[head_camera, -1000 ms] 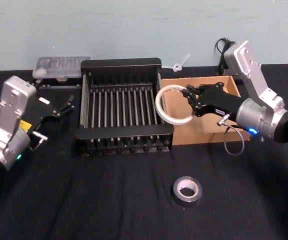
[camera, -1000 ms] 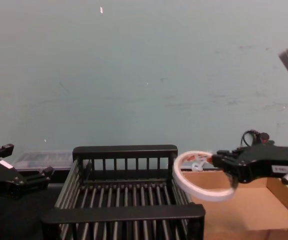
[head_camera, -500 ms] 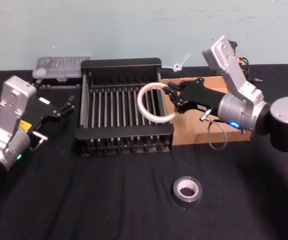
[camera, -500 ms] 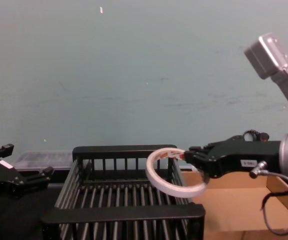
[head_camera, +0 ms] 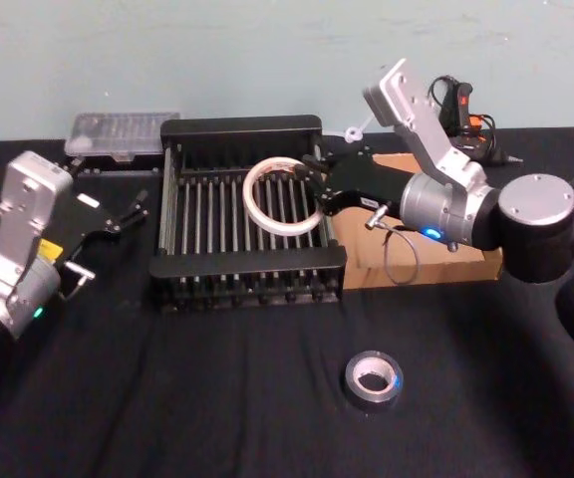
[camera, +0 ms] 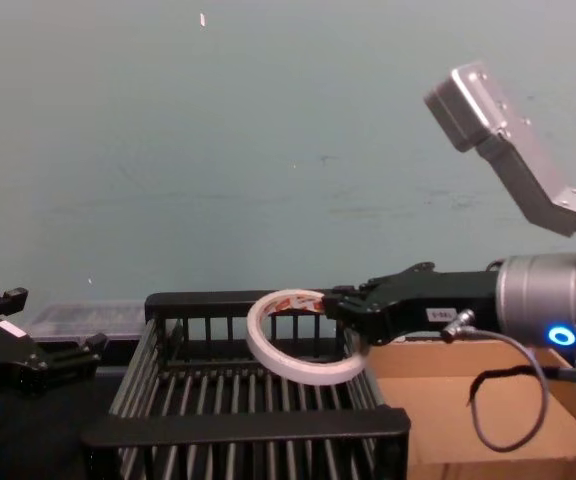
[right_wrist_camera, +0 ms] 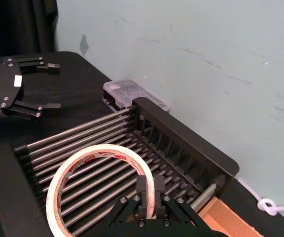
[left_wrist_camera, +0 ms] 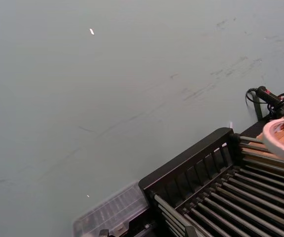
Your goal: Pick up the white tape and place it into the black box , Pick up the silver tape and place it into the brown box.
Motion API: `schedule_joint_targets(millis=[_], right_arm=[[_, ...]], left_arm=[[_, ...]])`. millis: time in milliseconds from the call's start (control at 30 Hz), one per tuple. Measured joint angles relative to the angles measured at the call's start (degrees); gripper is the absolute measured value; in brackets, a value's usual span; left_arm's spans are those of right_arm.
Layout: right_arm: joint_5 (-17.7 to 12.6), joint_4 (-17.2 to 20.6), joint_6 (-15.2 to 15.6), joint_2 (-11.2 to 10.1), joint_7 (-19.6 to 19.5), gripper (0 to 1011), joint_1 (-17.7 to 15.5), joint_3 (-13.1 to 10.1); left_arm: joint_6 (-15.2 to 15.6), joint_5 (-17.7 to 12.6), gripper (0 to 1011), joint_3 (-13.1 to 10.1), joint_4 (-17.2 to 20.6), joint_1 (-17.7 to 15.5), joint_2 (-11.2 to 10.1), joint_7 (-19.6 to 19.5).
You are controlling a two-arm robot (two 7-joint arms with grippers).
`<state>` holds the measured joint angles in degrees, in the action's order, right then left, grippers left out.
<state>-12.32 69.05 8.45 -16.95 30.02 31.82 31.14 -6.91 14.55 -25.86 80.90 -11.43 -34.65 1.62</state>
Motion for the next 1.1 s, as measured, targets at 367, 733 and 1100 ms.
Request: schedule_joint_targets(millis=[367, 733, 1100], right_arm=[[0.6, -5.9, -0.6, 3.1, -0.6, 97, 3.1, 0.5], [0.6, -6.1, -0.7, 3.3, -0.7, 96, 3.2, 0.5], [0.6, -6.0, -0.6, 3.2, -0.7, 156, 3.2, 0.5]], left_arm=[[0.0, 0.0, 1001, 0.0, 0.0, 0.0, 0.0, 0.0], [0.0, 0.0, 1001, 0.0, 0.0, 0.0, 0.0, 0.0], [0.0, 0.0, 1001, 0.0, 0.0, 0.0, 0.0, 0.0]])
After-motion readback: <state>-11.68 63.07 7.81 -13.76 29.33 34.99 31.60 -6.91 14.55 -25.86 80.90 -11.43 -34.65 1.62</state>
